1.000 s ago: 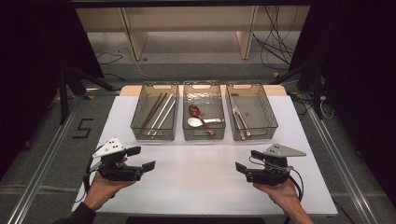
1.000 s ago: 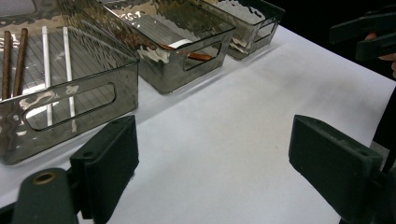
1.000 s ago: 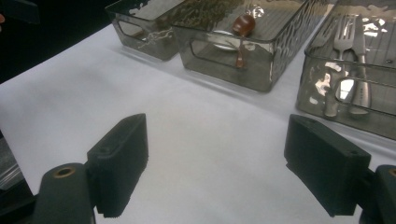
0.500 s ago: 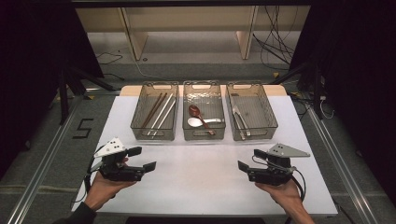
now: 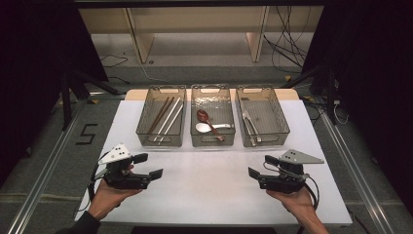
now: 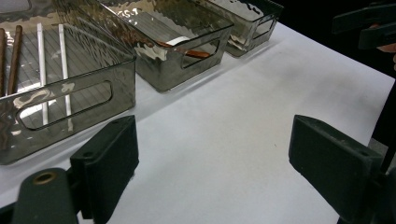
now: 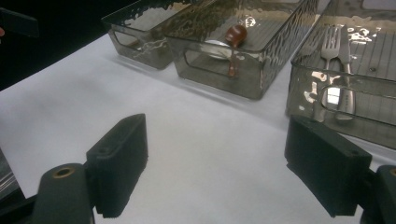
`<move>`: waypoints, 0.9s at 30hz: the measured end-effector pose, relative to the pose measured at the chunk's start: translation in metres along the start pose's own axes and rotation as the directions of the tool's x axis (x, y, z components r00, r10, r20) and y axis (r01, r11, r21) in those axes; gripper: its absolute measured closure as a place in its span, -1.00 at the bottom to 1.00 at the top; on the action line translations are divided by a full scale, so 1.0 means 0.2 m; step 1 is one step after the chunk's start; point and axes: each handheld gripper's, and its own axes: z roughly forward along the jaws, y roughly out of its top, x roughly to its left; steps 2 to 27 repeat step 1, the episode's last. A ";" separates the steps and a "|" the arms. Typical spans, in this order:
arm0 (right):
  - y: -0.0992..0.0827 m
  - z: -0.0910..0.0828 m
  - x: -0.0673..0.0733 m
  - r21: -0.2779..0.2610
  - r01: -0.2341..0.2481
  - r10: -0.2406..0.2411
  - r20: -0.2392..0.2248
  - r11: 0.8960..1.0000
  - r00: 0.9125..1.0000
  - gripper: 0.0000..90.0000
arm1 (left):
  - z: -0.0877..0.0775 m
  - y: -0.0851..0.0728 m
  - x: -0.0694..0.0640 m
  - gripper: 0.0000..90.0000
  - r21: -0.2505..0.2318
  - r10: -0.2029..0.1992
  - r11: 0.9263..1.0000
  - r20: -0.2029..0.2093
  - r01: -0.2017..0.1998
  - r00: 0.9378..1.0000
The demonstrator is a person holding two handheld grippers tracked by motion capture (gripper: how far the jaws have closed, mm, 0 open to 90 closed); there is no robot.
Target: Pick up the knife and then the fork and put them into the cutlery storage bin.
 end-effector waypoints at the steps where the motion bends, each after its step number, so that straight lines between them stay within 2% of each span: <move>1: 0.00 0.00 0.00 -0.001 0.002 -0.002 0.000 1.000 1.000 -0.50 | 0.00 0.00 0.00 -0.66 0.000 0.000 1.000 0.000 0.000 1.000; 27: 0.00 0.00 0.00 -0.001 0.002 -0.002 0.000 1.000 1.000 -0.50 | 0.00 0.00 0.00 -0.66 0.000 0.000 1.000 0.000 0.000 1.000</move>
